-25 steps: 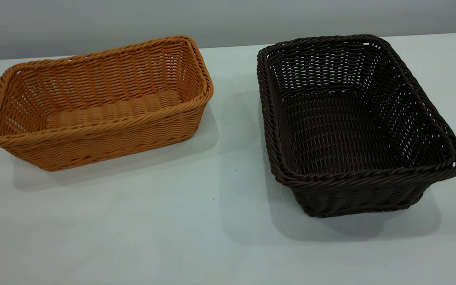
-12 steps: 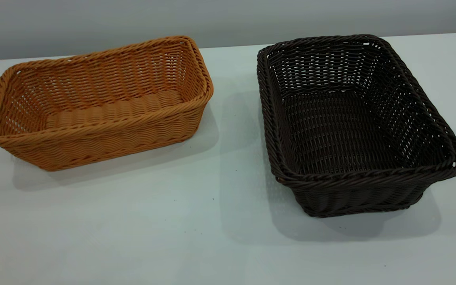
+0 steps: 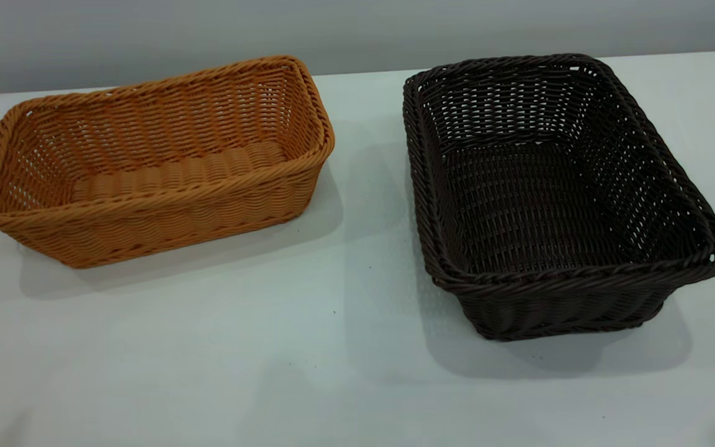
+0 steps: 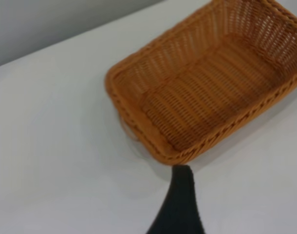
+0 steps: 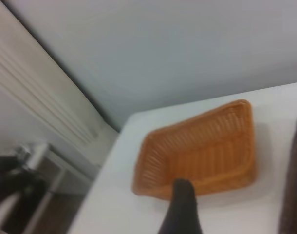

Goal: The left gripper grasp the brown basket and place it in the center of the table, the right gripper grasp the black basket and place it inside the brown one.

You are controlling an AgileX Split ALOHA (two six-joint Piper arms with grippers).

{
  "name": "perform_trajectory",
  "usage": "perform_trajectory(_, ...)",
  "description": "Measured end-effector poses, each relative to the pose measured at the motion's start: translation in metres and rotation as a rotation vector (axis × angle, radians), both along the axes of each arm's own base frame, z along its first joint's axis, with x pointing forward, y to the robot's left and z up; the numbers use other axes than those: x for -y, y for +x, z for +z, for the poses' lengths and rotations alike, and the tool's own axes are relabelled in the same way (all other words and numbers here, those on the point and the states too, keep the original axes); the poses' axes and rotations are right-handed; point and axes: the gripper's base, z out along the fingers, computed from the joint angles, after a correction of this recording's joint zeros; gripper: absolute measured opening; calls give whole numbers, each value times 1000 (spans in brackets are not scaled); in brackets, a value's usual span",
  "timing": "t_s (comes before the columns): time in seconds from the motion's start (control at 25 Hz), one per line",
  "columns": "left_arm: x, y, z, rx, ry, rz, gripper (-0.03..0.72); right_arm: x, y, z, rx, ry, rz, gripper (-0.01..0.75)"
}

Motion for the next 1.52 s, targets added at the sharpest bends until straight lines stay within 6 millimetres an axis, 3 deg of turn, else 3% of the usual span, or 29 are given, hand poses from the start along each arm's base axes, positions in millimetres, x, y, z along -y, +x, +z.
perform_trajectory(0.28, 18, 52, -27, -123, -5, -202, 555, 8, 35, -11, -245, 229, -85, 546)
perform_trajectory(0.56, 25, 76, -51, -223, -16, -251, 555, 13, 60, -33, -512, 365, -155, 533)
perform_trajectory(1.08, 31, 82, -48, -154, -74, -260, 555, 23, 92, -71, -879, 577, -345, 518)
perform_trajectory(1.24, 33, 83, -47, -144, -102, -268, 555, 25, 92, -94, -987, 581, -403, 518)
perform_trajectory(1.52, 33, 83, -47, -143, -105, -271, 555, 8, 87, -113, -1042, 562, -439, 518)
